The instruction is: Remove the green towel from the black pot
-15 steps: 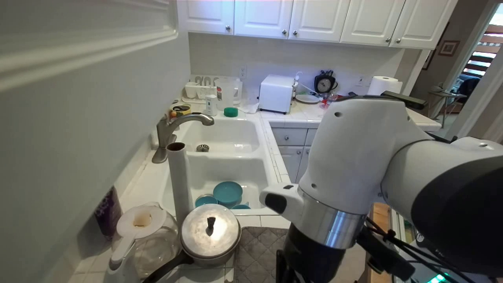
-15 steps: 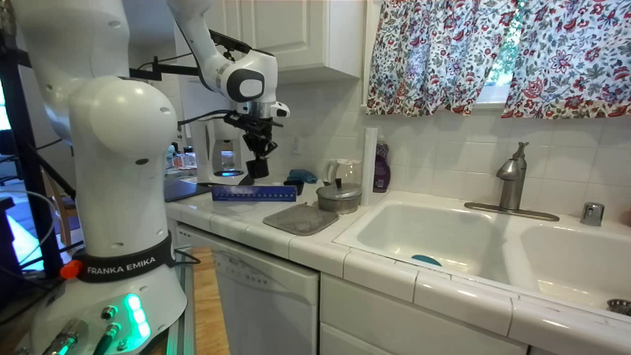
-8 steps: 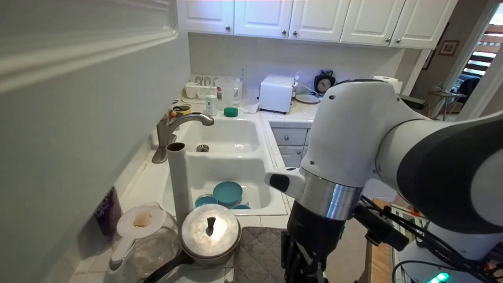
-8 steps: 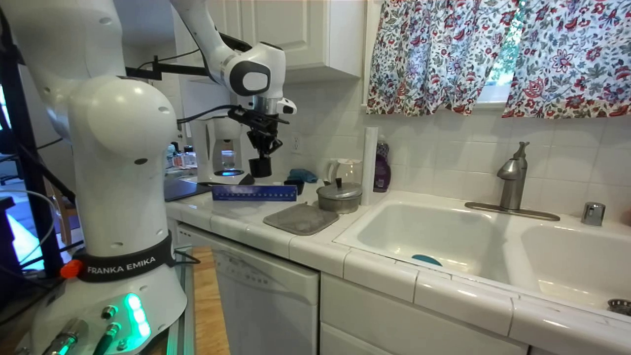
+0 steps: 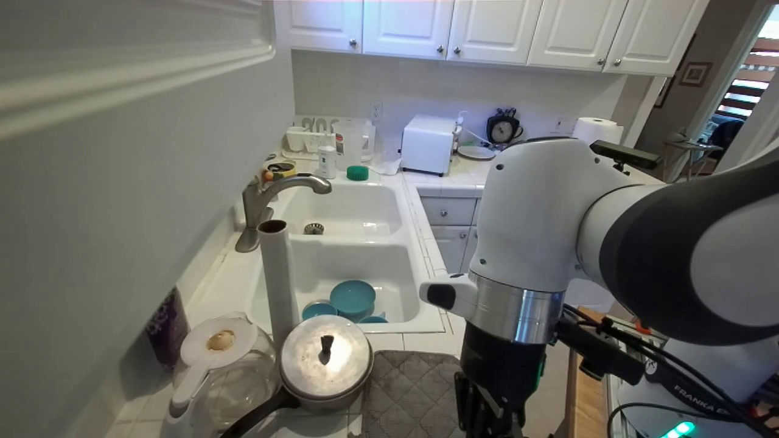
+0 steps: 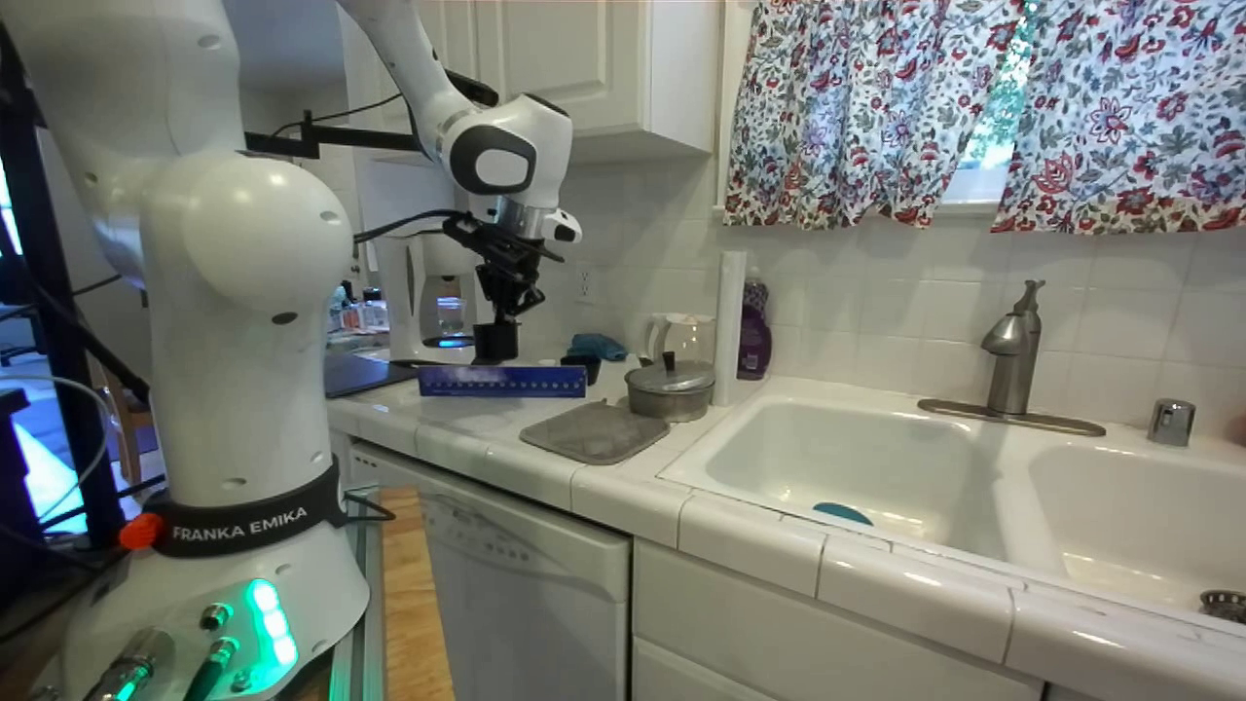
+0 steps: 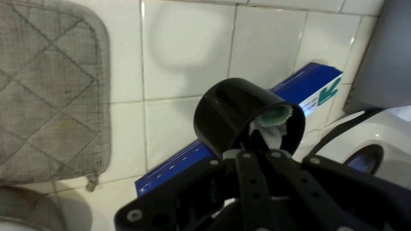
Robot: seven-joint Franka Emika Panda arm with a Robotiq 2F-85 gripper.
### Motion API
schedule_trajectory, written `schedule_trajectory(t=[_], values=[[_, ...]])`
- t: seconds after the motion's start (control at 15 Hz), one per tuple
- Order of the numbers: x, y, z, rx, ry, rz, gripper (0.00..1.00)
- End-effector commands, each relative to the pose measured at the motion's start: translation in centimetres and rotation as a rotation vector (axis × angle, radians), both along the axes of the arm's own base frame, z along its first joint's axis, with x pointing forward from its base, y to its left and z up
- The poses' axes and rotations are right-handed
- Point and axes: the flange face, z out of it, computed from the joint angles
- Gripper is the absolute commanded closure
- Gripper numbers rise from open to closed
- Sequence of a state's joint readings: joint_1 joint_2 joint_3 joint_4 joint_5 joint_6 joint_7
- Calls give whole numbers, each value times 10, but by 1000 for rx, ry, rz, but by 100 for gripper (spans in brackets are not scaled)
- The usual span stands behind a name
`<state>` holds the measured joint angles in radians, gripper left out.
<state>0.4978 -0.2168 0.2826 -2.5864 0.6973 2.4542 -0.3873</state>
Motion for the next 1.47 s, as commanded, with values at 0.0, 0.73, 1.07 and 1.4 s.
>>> schedule_trajectory(t=[0.0,0.73,1.07,1.4], values=[[2,-8,3,25,28,-23,99],[3,-16,17,203,46,55,99],[10,-19,12,144,-33,2,99],[14,-28,8,151,-18,-21,99]])
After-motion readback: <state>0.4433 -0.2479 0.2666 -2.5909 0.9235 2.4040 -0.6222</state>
